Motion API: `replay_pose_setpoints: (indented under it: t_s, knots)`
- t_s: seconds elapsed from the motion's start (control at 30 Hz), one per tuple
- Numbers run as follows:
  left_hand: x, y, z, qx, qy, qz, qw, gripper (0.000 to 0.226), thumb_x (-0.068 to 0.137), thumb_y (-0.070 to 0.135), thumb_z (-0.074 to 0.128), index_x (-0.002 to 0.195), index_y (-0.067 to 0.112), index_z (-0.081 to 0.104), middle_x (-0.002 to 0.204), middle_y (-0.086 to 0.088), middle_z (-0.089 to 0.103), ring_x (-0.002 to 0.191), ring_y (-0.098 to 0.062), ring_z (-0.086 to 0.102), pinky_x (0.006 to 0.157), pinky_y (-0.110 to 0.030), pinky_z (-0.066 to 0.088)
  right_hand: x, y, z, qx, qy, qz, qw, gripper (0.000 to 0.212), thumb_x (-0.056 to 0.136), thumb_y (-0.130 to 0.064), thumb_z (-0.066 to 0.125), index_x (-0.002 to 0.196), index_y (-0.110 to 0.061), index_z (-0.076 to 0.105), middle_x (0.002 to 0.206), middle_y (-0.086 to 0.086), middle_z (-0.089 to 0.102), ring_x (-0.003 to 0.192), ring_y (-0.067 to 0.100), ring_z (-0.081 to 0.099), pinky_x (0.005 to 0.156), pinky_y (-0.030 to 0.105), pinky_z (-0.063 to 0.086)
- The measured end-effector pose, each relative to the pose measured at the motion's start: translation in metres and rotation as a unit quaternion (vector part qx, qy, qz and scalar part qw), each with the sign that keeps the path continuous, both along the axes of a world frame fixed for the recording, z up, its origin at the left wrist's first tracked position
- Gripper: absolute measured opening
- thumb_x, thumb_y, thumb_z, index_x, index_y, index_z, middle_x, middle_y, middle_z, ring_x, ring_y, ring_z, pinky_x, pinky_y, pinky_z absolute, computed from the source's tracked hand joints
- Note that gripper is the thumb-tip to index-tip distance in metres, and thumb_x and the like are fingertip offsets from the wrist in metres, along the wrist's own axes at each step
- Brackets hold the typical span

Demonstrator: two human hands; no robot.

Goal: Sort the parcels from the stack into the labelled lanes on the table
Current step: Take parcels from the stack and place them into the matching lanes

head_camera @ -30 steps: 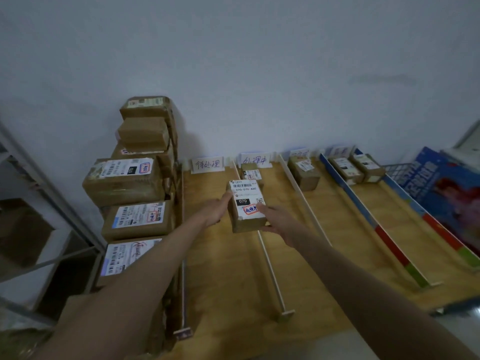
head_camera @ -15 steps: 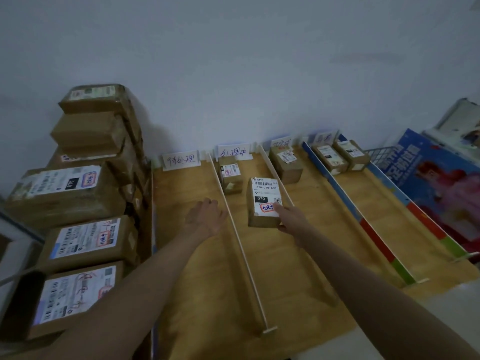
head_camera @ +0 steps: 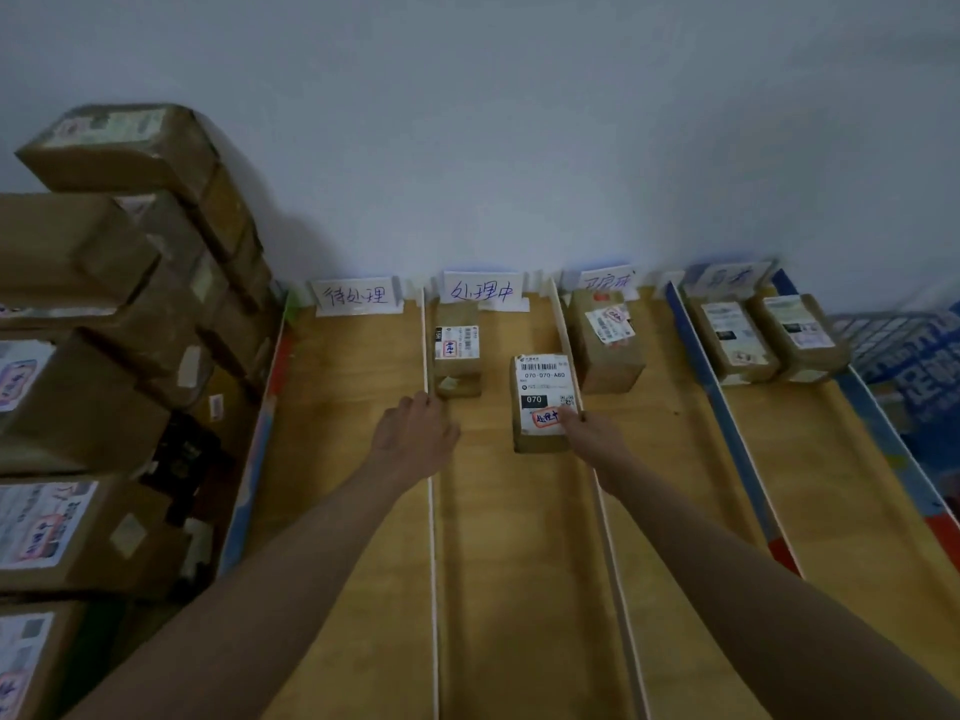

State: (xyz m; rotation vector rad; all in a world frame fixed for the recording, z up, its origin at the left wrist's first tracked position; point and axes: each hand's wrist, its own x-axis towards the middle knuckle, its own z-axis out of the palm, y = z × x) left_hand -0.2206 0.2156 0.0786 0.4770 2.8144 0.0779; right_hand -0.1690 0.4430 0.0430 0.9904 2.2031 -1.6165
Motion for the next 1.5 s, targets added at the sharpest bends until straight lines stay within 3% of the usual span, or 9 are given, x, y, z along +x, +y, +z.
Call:
replay_pose_setpoints:
  t_s: [0.23, 0.5, 0.6, 0.77, 0.87, 0.93, 1.07, 1.2, 1.5]
  knots:
    - [-0.034, 0.019, -0.026, -0.03, 0.037, 0.013, 0.999, 0.045, 0.101, 0.044, 0.037, 0.131, 0.013, 0.053, 0.13, -0.006, 0.055, 0.118, -0.024, 0.052, 0.097, -0.038, 0.041, -0.074, 0.022, -0.043, 0.009, -0.02, 0.051, 0.998, 0.05, 0.103, -0.04, 0.045, 0.126, 0.001, 0.062, 0.124, 0.017, 0.065, 0.119, 0.034, 0.058, 0.105, 0.05, 0.045]
    - [-0.063, 0.014, -0.049, -0.031, 0.035, 0.04, 0.998, 0.048, 0.102, 0.046, 0.034, 0.137, 0.017, 0.049, 0.136, -0.003, 0.052, 0.125, -0.02, 0.049, 0.104, -0.035, 0.037, -0.135, 0.022, -0.069, 0.028, -0.038, 0.056, 0.997, 0.048, 0.105, -0.036, 0.042, 0.12, 0.005, 0.061, 0.121, 0.018, 0.065, 0.108, 0.03, 0.061, 0.093, 0.041, 0.051]
    - [-0.068, 0.004, -0.055, -0.032, 0.045, 0.049, 0.997, 0.047, 0.102, 0.046, 0.034, 0.136, 0.017, 0.05, 0.134, -0.003, 0.053, 0.123, -0.02, 0.05, 0.103, -0.035, 0.038, -0.15, 0.018, -0.081, 0.034, -0.046, 0.054, 0.997, 0.047, 0.106, -0.035, 0.04, 0.121, 0.005, 0.059, 0.117, 0.014, 0.064, 0.103, 0.027, 0.059, 0.082, 0.033, 0.046]
    - [-0.061, -0.011, -0.06, -0.024, 0.038, 0.065, 0.997, 0.05, 0.102, 0.047, 0.034, 0.142, 0.019, 0.046, 0.142, -0.002, 0.049, 0.129, -0.019, 0.046, 0.107, -0.035, 0.035, -0.155, 0.012, -0.093, 0.052, -0.039, 0.051, 0.997, 0.05, 0.105, -0.04, 0.039, 0.124, 0.002, 0.06, 0.123, 0.018, 0.063, 0.114, 0.033, 0.059, 0.089, 0.038, 0.047]
    - [-0.054, -0.02, -0.058, -0.03, 0.031, 0.068, 0.997, 0.051, 0.102, 0.047, 0.036, 0.143, 0.018, 0.045, 0.143, -0.003, 0.048, 0.132, -0.02, 0.044, 0.109, -0.035, 0.034, -0.149, 0.01, -0.084, 0.076, -0.024, 0.063, 0.995, 0.05, 0.105, -0.038, 0.041, 0.123, 0.004, 0.061, 0.119, 0.019, 0.065, 0.11, 0.034, 0.061, 0.083, 0.036, 0.048]
    - [-0.05, -0.024, -0.052, -0.035, 0.027, 0.074, 0.996, 0.051, 0.102, 0.047, 0.036, 0.143, 0.018, 0.045, 0.143, -0.003, 0.048, 0.131, -0.021, 0.044, 0.108, -0.035, 0.035, -0.141, 0.011, -0.069, 0.115, -0.013, 0.076, 0.99, 0.039, 0.103, -0.028, 0.047, 0.123, 0.004, 0.058, 0.118, 0.019, 0.064, 0.109, 0.034, 0.061, 0.078, 0.034, 0.046]
    - [-0.041, -0.027, -0.031, -0.049, 0.035, 0.076, 0.995, 0.051, 0.102, 0.047, 0.036, 0.142, 0.018, 0.045, 0.142, -0.003, 0.048, 0.129, -0.021, 0.045, 0.106, -0.036, 0.037, -0.116, 0.015, -0.042, 0.232, 0.024, 0.151, 0.961, 0.028, 0.095, -0.023, 0.05, 0.117, -0.006, 0.057, 0.115, 0.014, 0.063, 0.102, 0.028, 0.062, 0.087, 0.046, 0.055]
    - [-0.022, -0.034, -0.007, -0.048, 0.054, 0.07, 0.995, 0.049, 0.101, 0.047, 0.037, 0.138, 0.018, 0.048, 0.137, -0.002, 0.051, 0.126, -0.021, 0.048, 0.103, -0.037, 0.038, -0.073, -0.003, 0.006, 0.328, 0.06, 0.232, 0.914, 0.034, 0.098, -0.023, 0.045, 0.128, -0.009, 0.055, 0.124, 0.01, 0.059, 0.115, 0.031, 0.054, 0.1, 0.046, 0.046]
    - [0.051, -0.073, 0.04, -0.022, 0.085, 0.018, 0.996, 0.051, 0.101, 0.049, 0.033, 0.137, 0.016, 0.05, 0.136, -0.005, 0.052, 0.125, -0.024, 0.048, 0.105, -0.038, 0.038, 0.047, -0.061, 0.076, 0.396, 0.075, 0.231, 0.885, 0.047, 0.097, -0.027, 0.045, 0.142, -0.013, 0.043, 0.145, 0.008, 0.045, 0.134, 0.032, 0.039, 0.111, 0.047, 0.036]
